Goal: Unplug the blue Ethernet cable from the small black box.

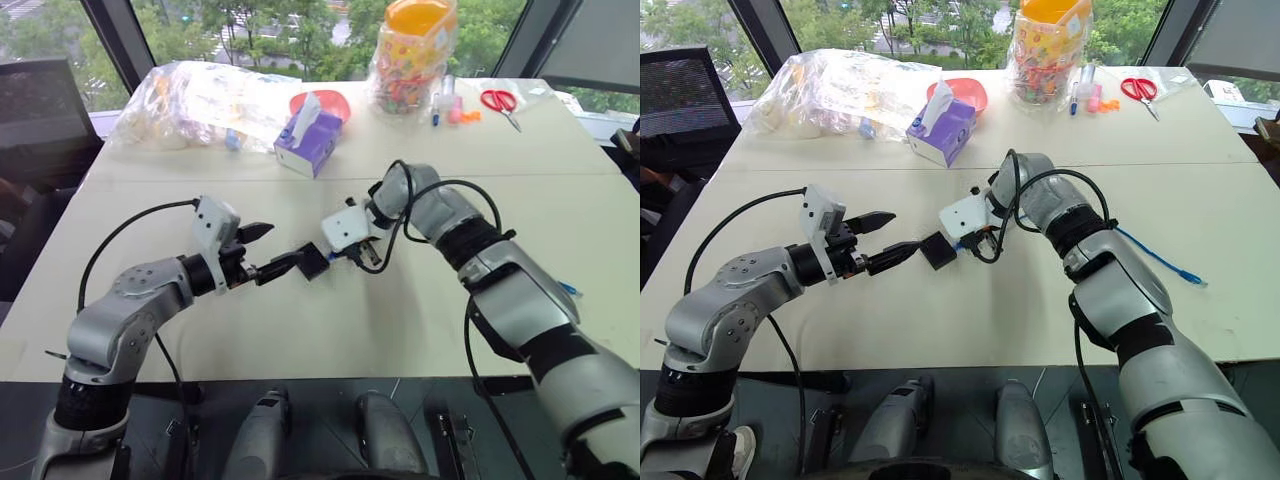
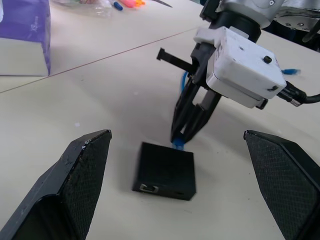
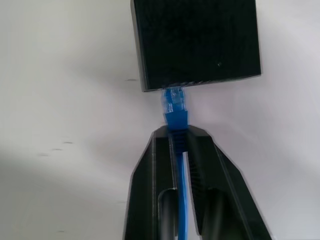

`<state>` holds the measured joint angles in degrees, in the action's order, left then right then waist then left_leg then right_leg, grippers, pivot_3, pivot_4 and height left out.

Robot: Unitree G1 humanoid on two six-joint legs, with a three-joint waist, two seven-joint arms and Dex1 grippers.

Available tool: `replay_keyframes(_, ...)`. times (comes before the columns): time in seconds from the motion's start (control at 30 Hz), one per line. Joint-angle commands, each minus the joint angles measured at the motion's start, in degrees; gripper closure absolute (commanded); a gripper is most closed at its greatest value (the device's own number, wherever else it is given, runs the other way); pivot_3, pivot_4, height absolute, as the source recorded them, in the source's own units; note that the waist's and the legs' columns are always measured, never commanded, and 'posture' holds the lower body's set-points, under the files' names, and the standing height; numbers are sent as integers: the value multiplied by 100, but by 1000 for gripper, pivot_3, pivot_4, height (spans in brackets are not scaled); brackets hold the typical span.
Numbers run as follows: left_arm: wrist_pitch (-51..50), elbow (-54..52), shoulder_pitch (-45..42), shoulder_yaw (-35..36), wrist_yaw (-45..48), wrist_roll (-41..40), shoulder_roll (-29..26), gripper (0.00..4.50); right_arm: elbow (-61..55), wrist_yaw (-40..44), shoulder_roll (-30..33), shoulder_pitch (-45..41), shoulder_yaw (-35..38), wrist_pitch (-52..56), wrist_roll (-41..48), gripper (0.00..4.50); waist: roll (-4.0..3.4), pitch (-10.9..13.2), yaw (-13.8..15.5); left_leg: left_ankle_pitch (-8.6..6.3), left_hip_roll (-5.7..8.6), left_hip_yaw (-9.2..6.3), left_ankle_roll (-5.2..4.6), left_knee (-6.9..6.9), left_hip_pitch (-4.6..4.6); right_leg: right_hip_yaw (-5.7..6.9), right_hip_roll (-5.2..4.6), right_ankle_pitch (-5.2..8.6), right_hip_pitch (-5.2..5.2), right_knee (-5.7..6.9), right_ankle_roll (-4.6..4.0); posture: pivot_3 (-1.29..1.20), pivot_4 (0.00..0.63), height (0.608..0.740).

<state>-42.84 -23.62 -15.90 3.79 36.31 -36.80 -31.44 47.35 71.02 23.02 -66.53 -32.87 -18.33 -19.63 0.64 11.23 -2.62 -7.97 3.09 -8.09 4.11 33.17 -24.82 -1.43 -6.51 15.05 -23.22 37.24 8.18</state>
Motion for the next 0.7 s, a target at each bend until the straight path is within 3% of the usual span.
replay_keyframes(0.03,68,-2,-79,152,-76,-87,91,0,-788,-1273,341,249,566,-178,-188,4444,1,0,28,0,0,0,0,-1,0,-1,0,0,0,0,0,0,150,728)
replay_keyframes(0.2,-29,317,-389,207,-164,-256,393,0,-2723,-2646,1088,1613,1306,206,-631,4444,2,-1,167,0,4,0,0,-3,-1,-1,-5,3,4,-9,-4,0,150,728)
replay_keyframes(0.4,-100,774,-892,106,69,-366,532,0,-4706,-4071,1037,2885,2050,639,-1065,4444,1,-1,127,1,0,11,-1,-3,-2,-8,-6,10,-3,-6,-18,0,150,728)
replay_keyframes(0.7,-52,1333,-1477,-228,731,-286,563,0,-5816,-4318,1067,3748,2077,625,-1222,4444,4,-2,174,1,3,10,-1,2,-2,-6,-7,11,10,-16,-19,0,150,728)
